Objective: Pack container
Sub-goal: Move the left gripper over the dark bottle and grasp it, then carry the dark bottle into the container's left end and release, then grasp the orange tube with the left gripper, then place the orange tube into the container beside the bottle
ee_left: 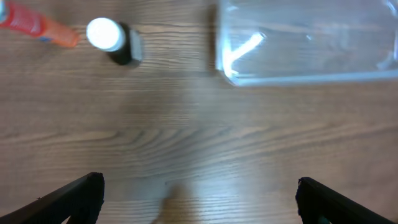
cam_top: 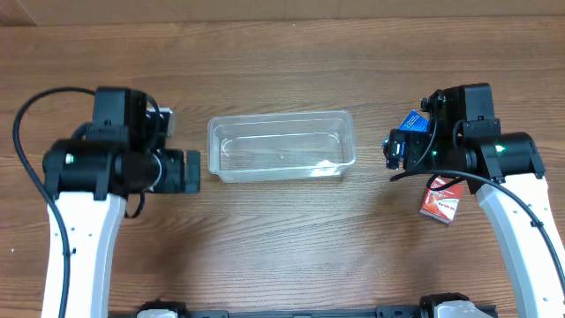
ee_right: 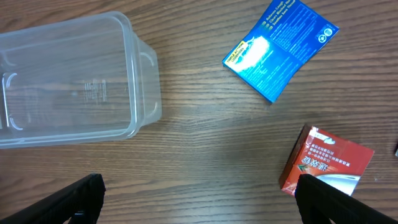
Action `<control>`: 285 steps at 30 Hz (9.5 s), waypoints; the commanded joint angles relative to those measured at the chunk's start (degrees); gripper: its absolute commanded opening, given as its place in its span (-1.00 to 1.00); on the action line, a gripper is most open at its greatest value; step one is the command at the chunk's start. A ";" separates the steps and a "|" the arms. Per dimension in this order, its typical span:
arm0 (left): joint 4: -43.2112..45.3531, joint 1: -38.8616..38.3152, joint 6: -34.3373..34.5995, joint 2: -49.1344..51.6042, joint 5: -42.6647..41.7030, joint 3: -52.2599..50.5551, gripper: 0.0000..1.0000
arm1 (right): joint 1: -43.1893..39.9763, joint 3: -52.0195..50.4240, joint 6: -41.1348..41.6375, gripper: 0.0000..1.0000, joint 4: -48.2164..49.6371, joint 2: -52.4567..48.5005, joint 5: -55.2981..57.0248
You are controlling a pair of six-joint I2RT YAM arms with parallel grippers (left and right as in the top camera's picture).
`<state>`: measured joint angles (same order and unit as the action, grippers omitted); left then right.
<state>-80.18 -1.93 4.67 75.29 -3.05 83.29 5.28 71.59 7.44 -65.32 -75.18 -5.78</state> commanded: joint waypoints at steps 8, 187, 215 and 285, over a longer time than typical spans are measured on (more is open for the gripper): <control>4.57 8.85 3.69 11.41 3.63 3.26 1.00 | -0.22 2.03 -0.15 1.00 0.26 0.68 -0.33; 11.43 23.67 12.00 37.07 4.50 14.47 1.00 | -0.22 2.03 -0.15 1.00 -0.42 0.68 -0.33; 11.67 23.65 12.04 43.85 3.93 16.46 -0.31 | -0.22 2.01 -0.13 1.00 -0.42 0.68 -0.33; 18.08 -17.57 20.70 22.56 10.91 -6.29 -0.25 | -0.22 1.99 -0.13 1.00 -0.81 0.68 -0.33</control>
<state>-62.11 -20.14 24.10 97.51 6.72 77.17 5.28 72.01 7.44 -66.19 -75.18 -5.76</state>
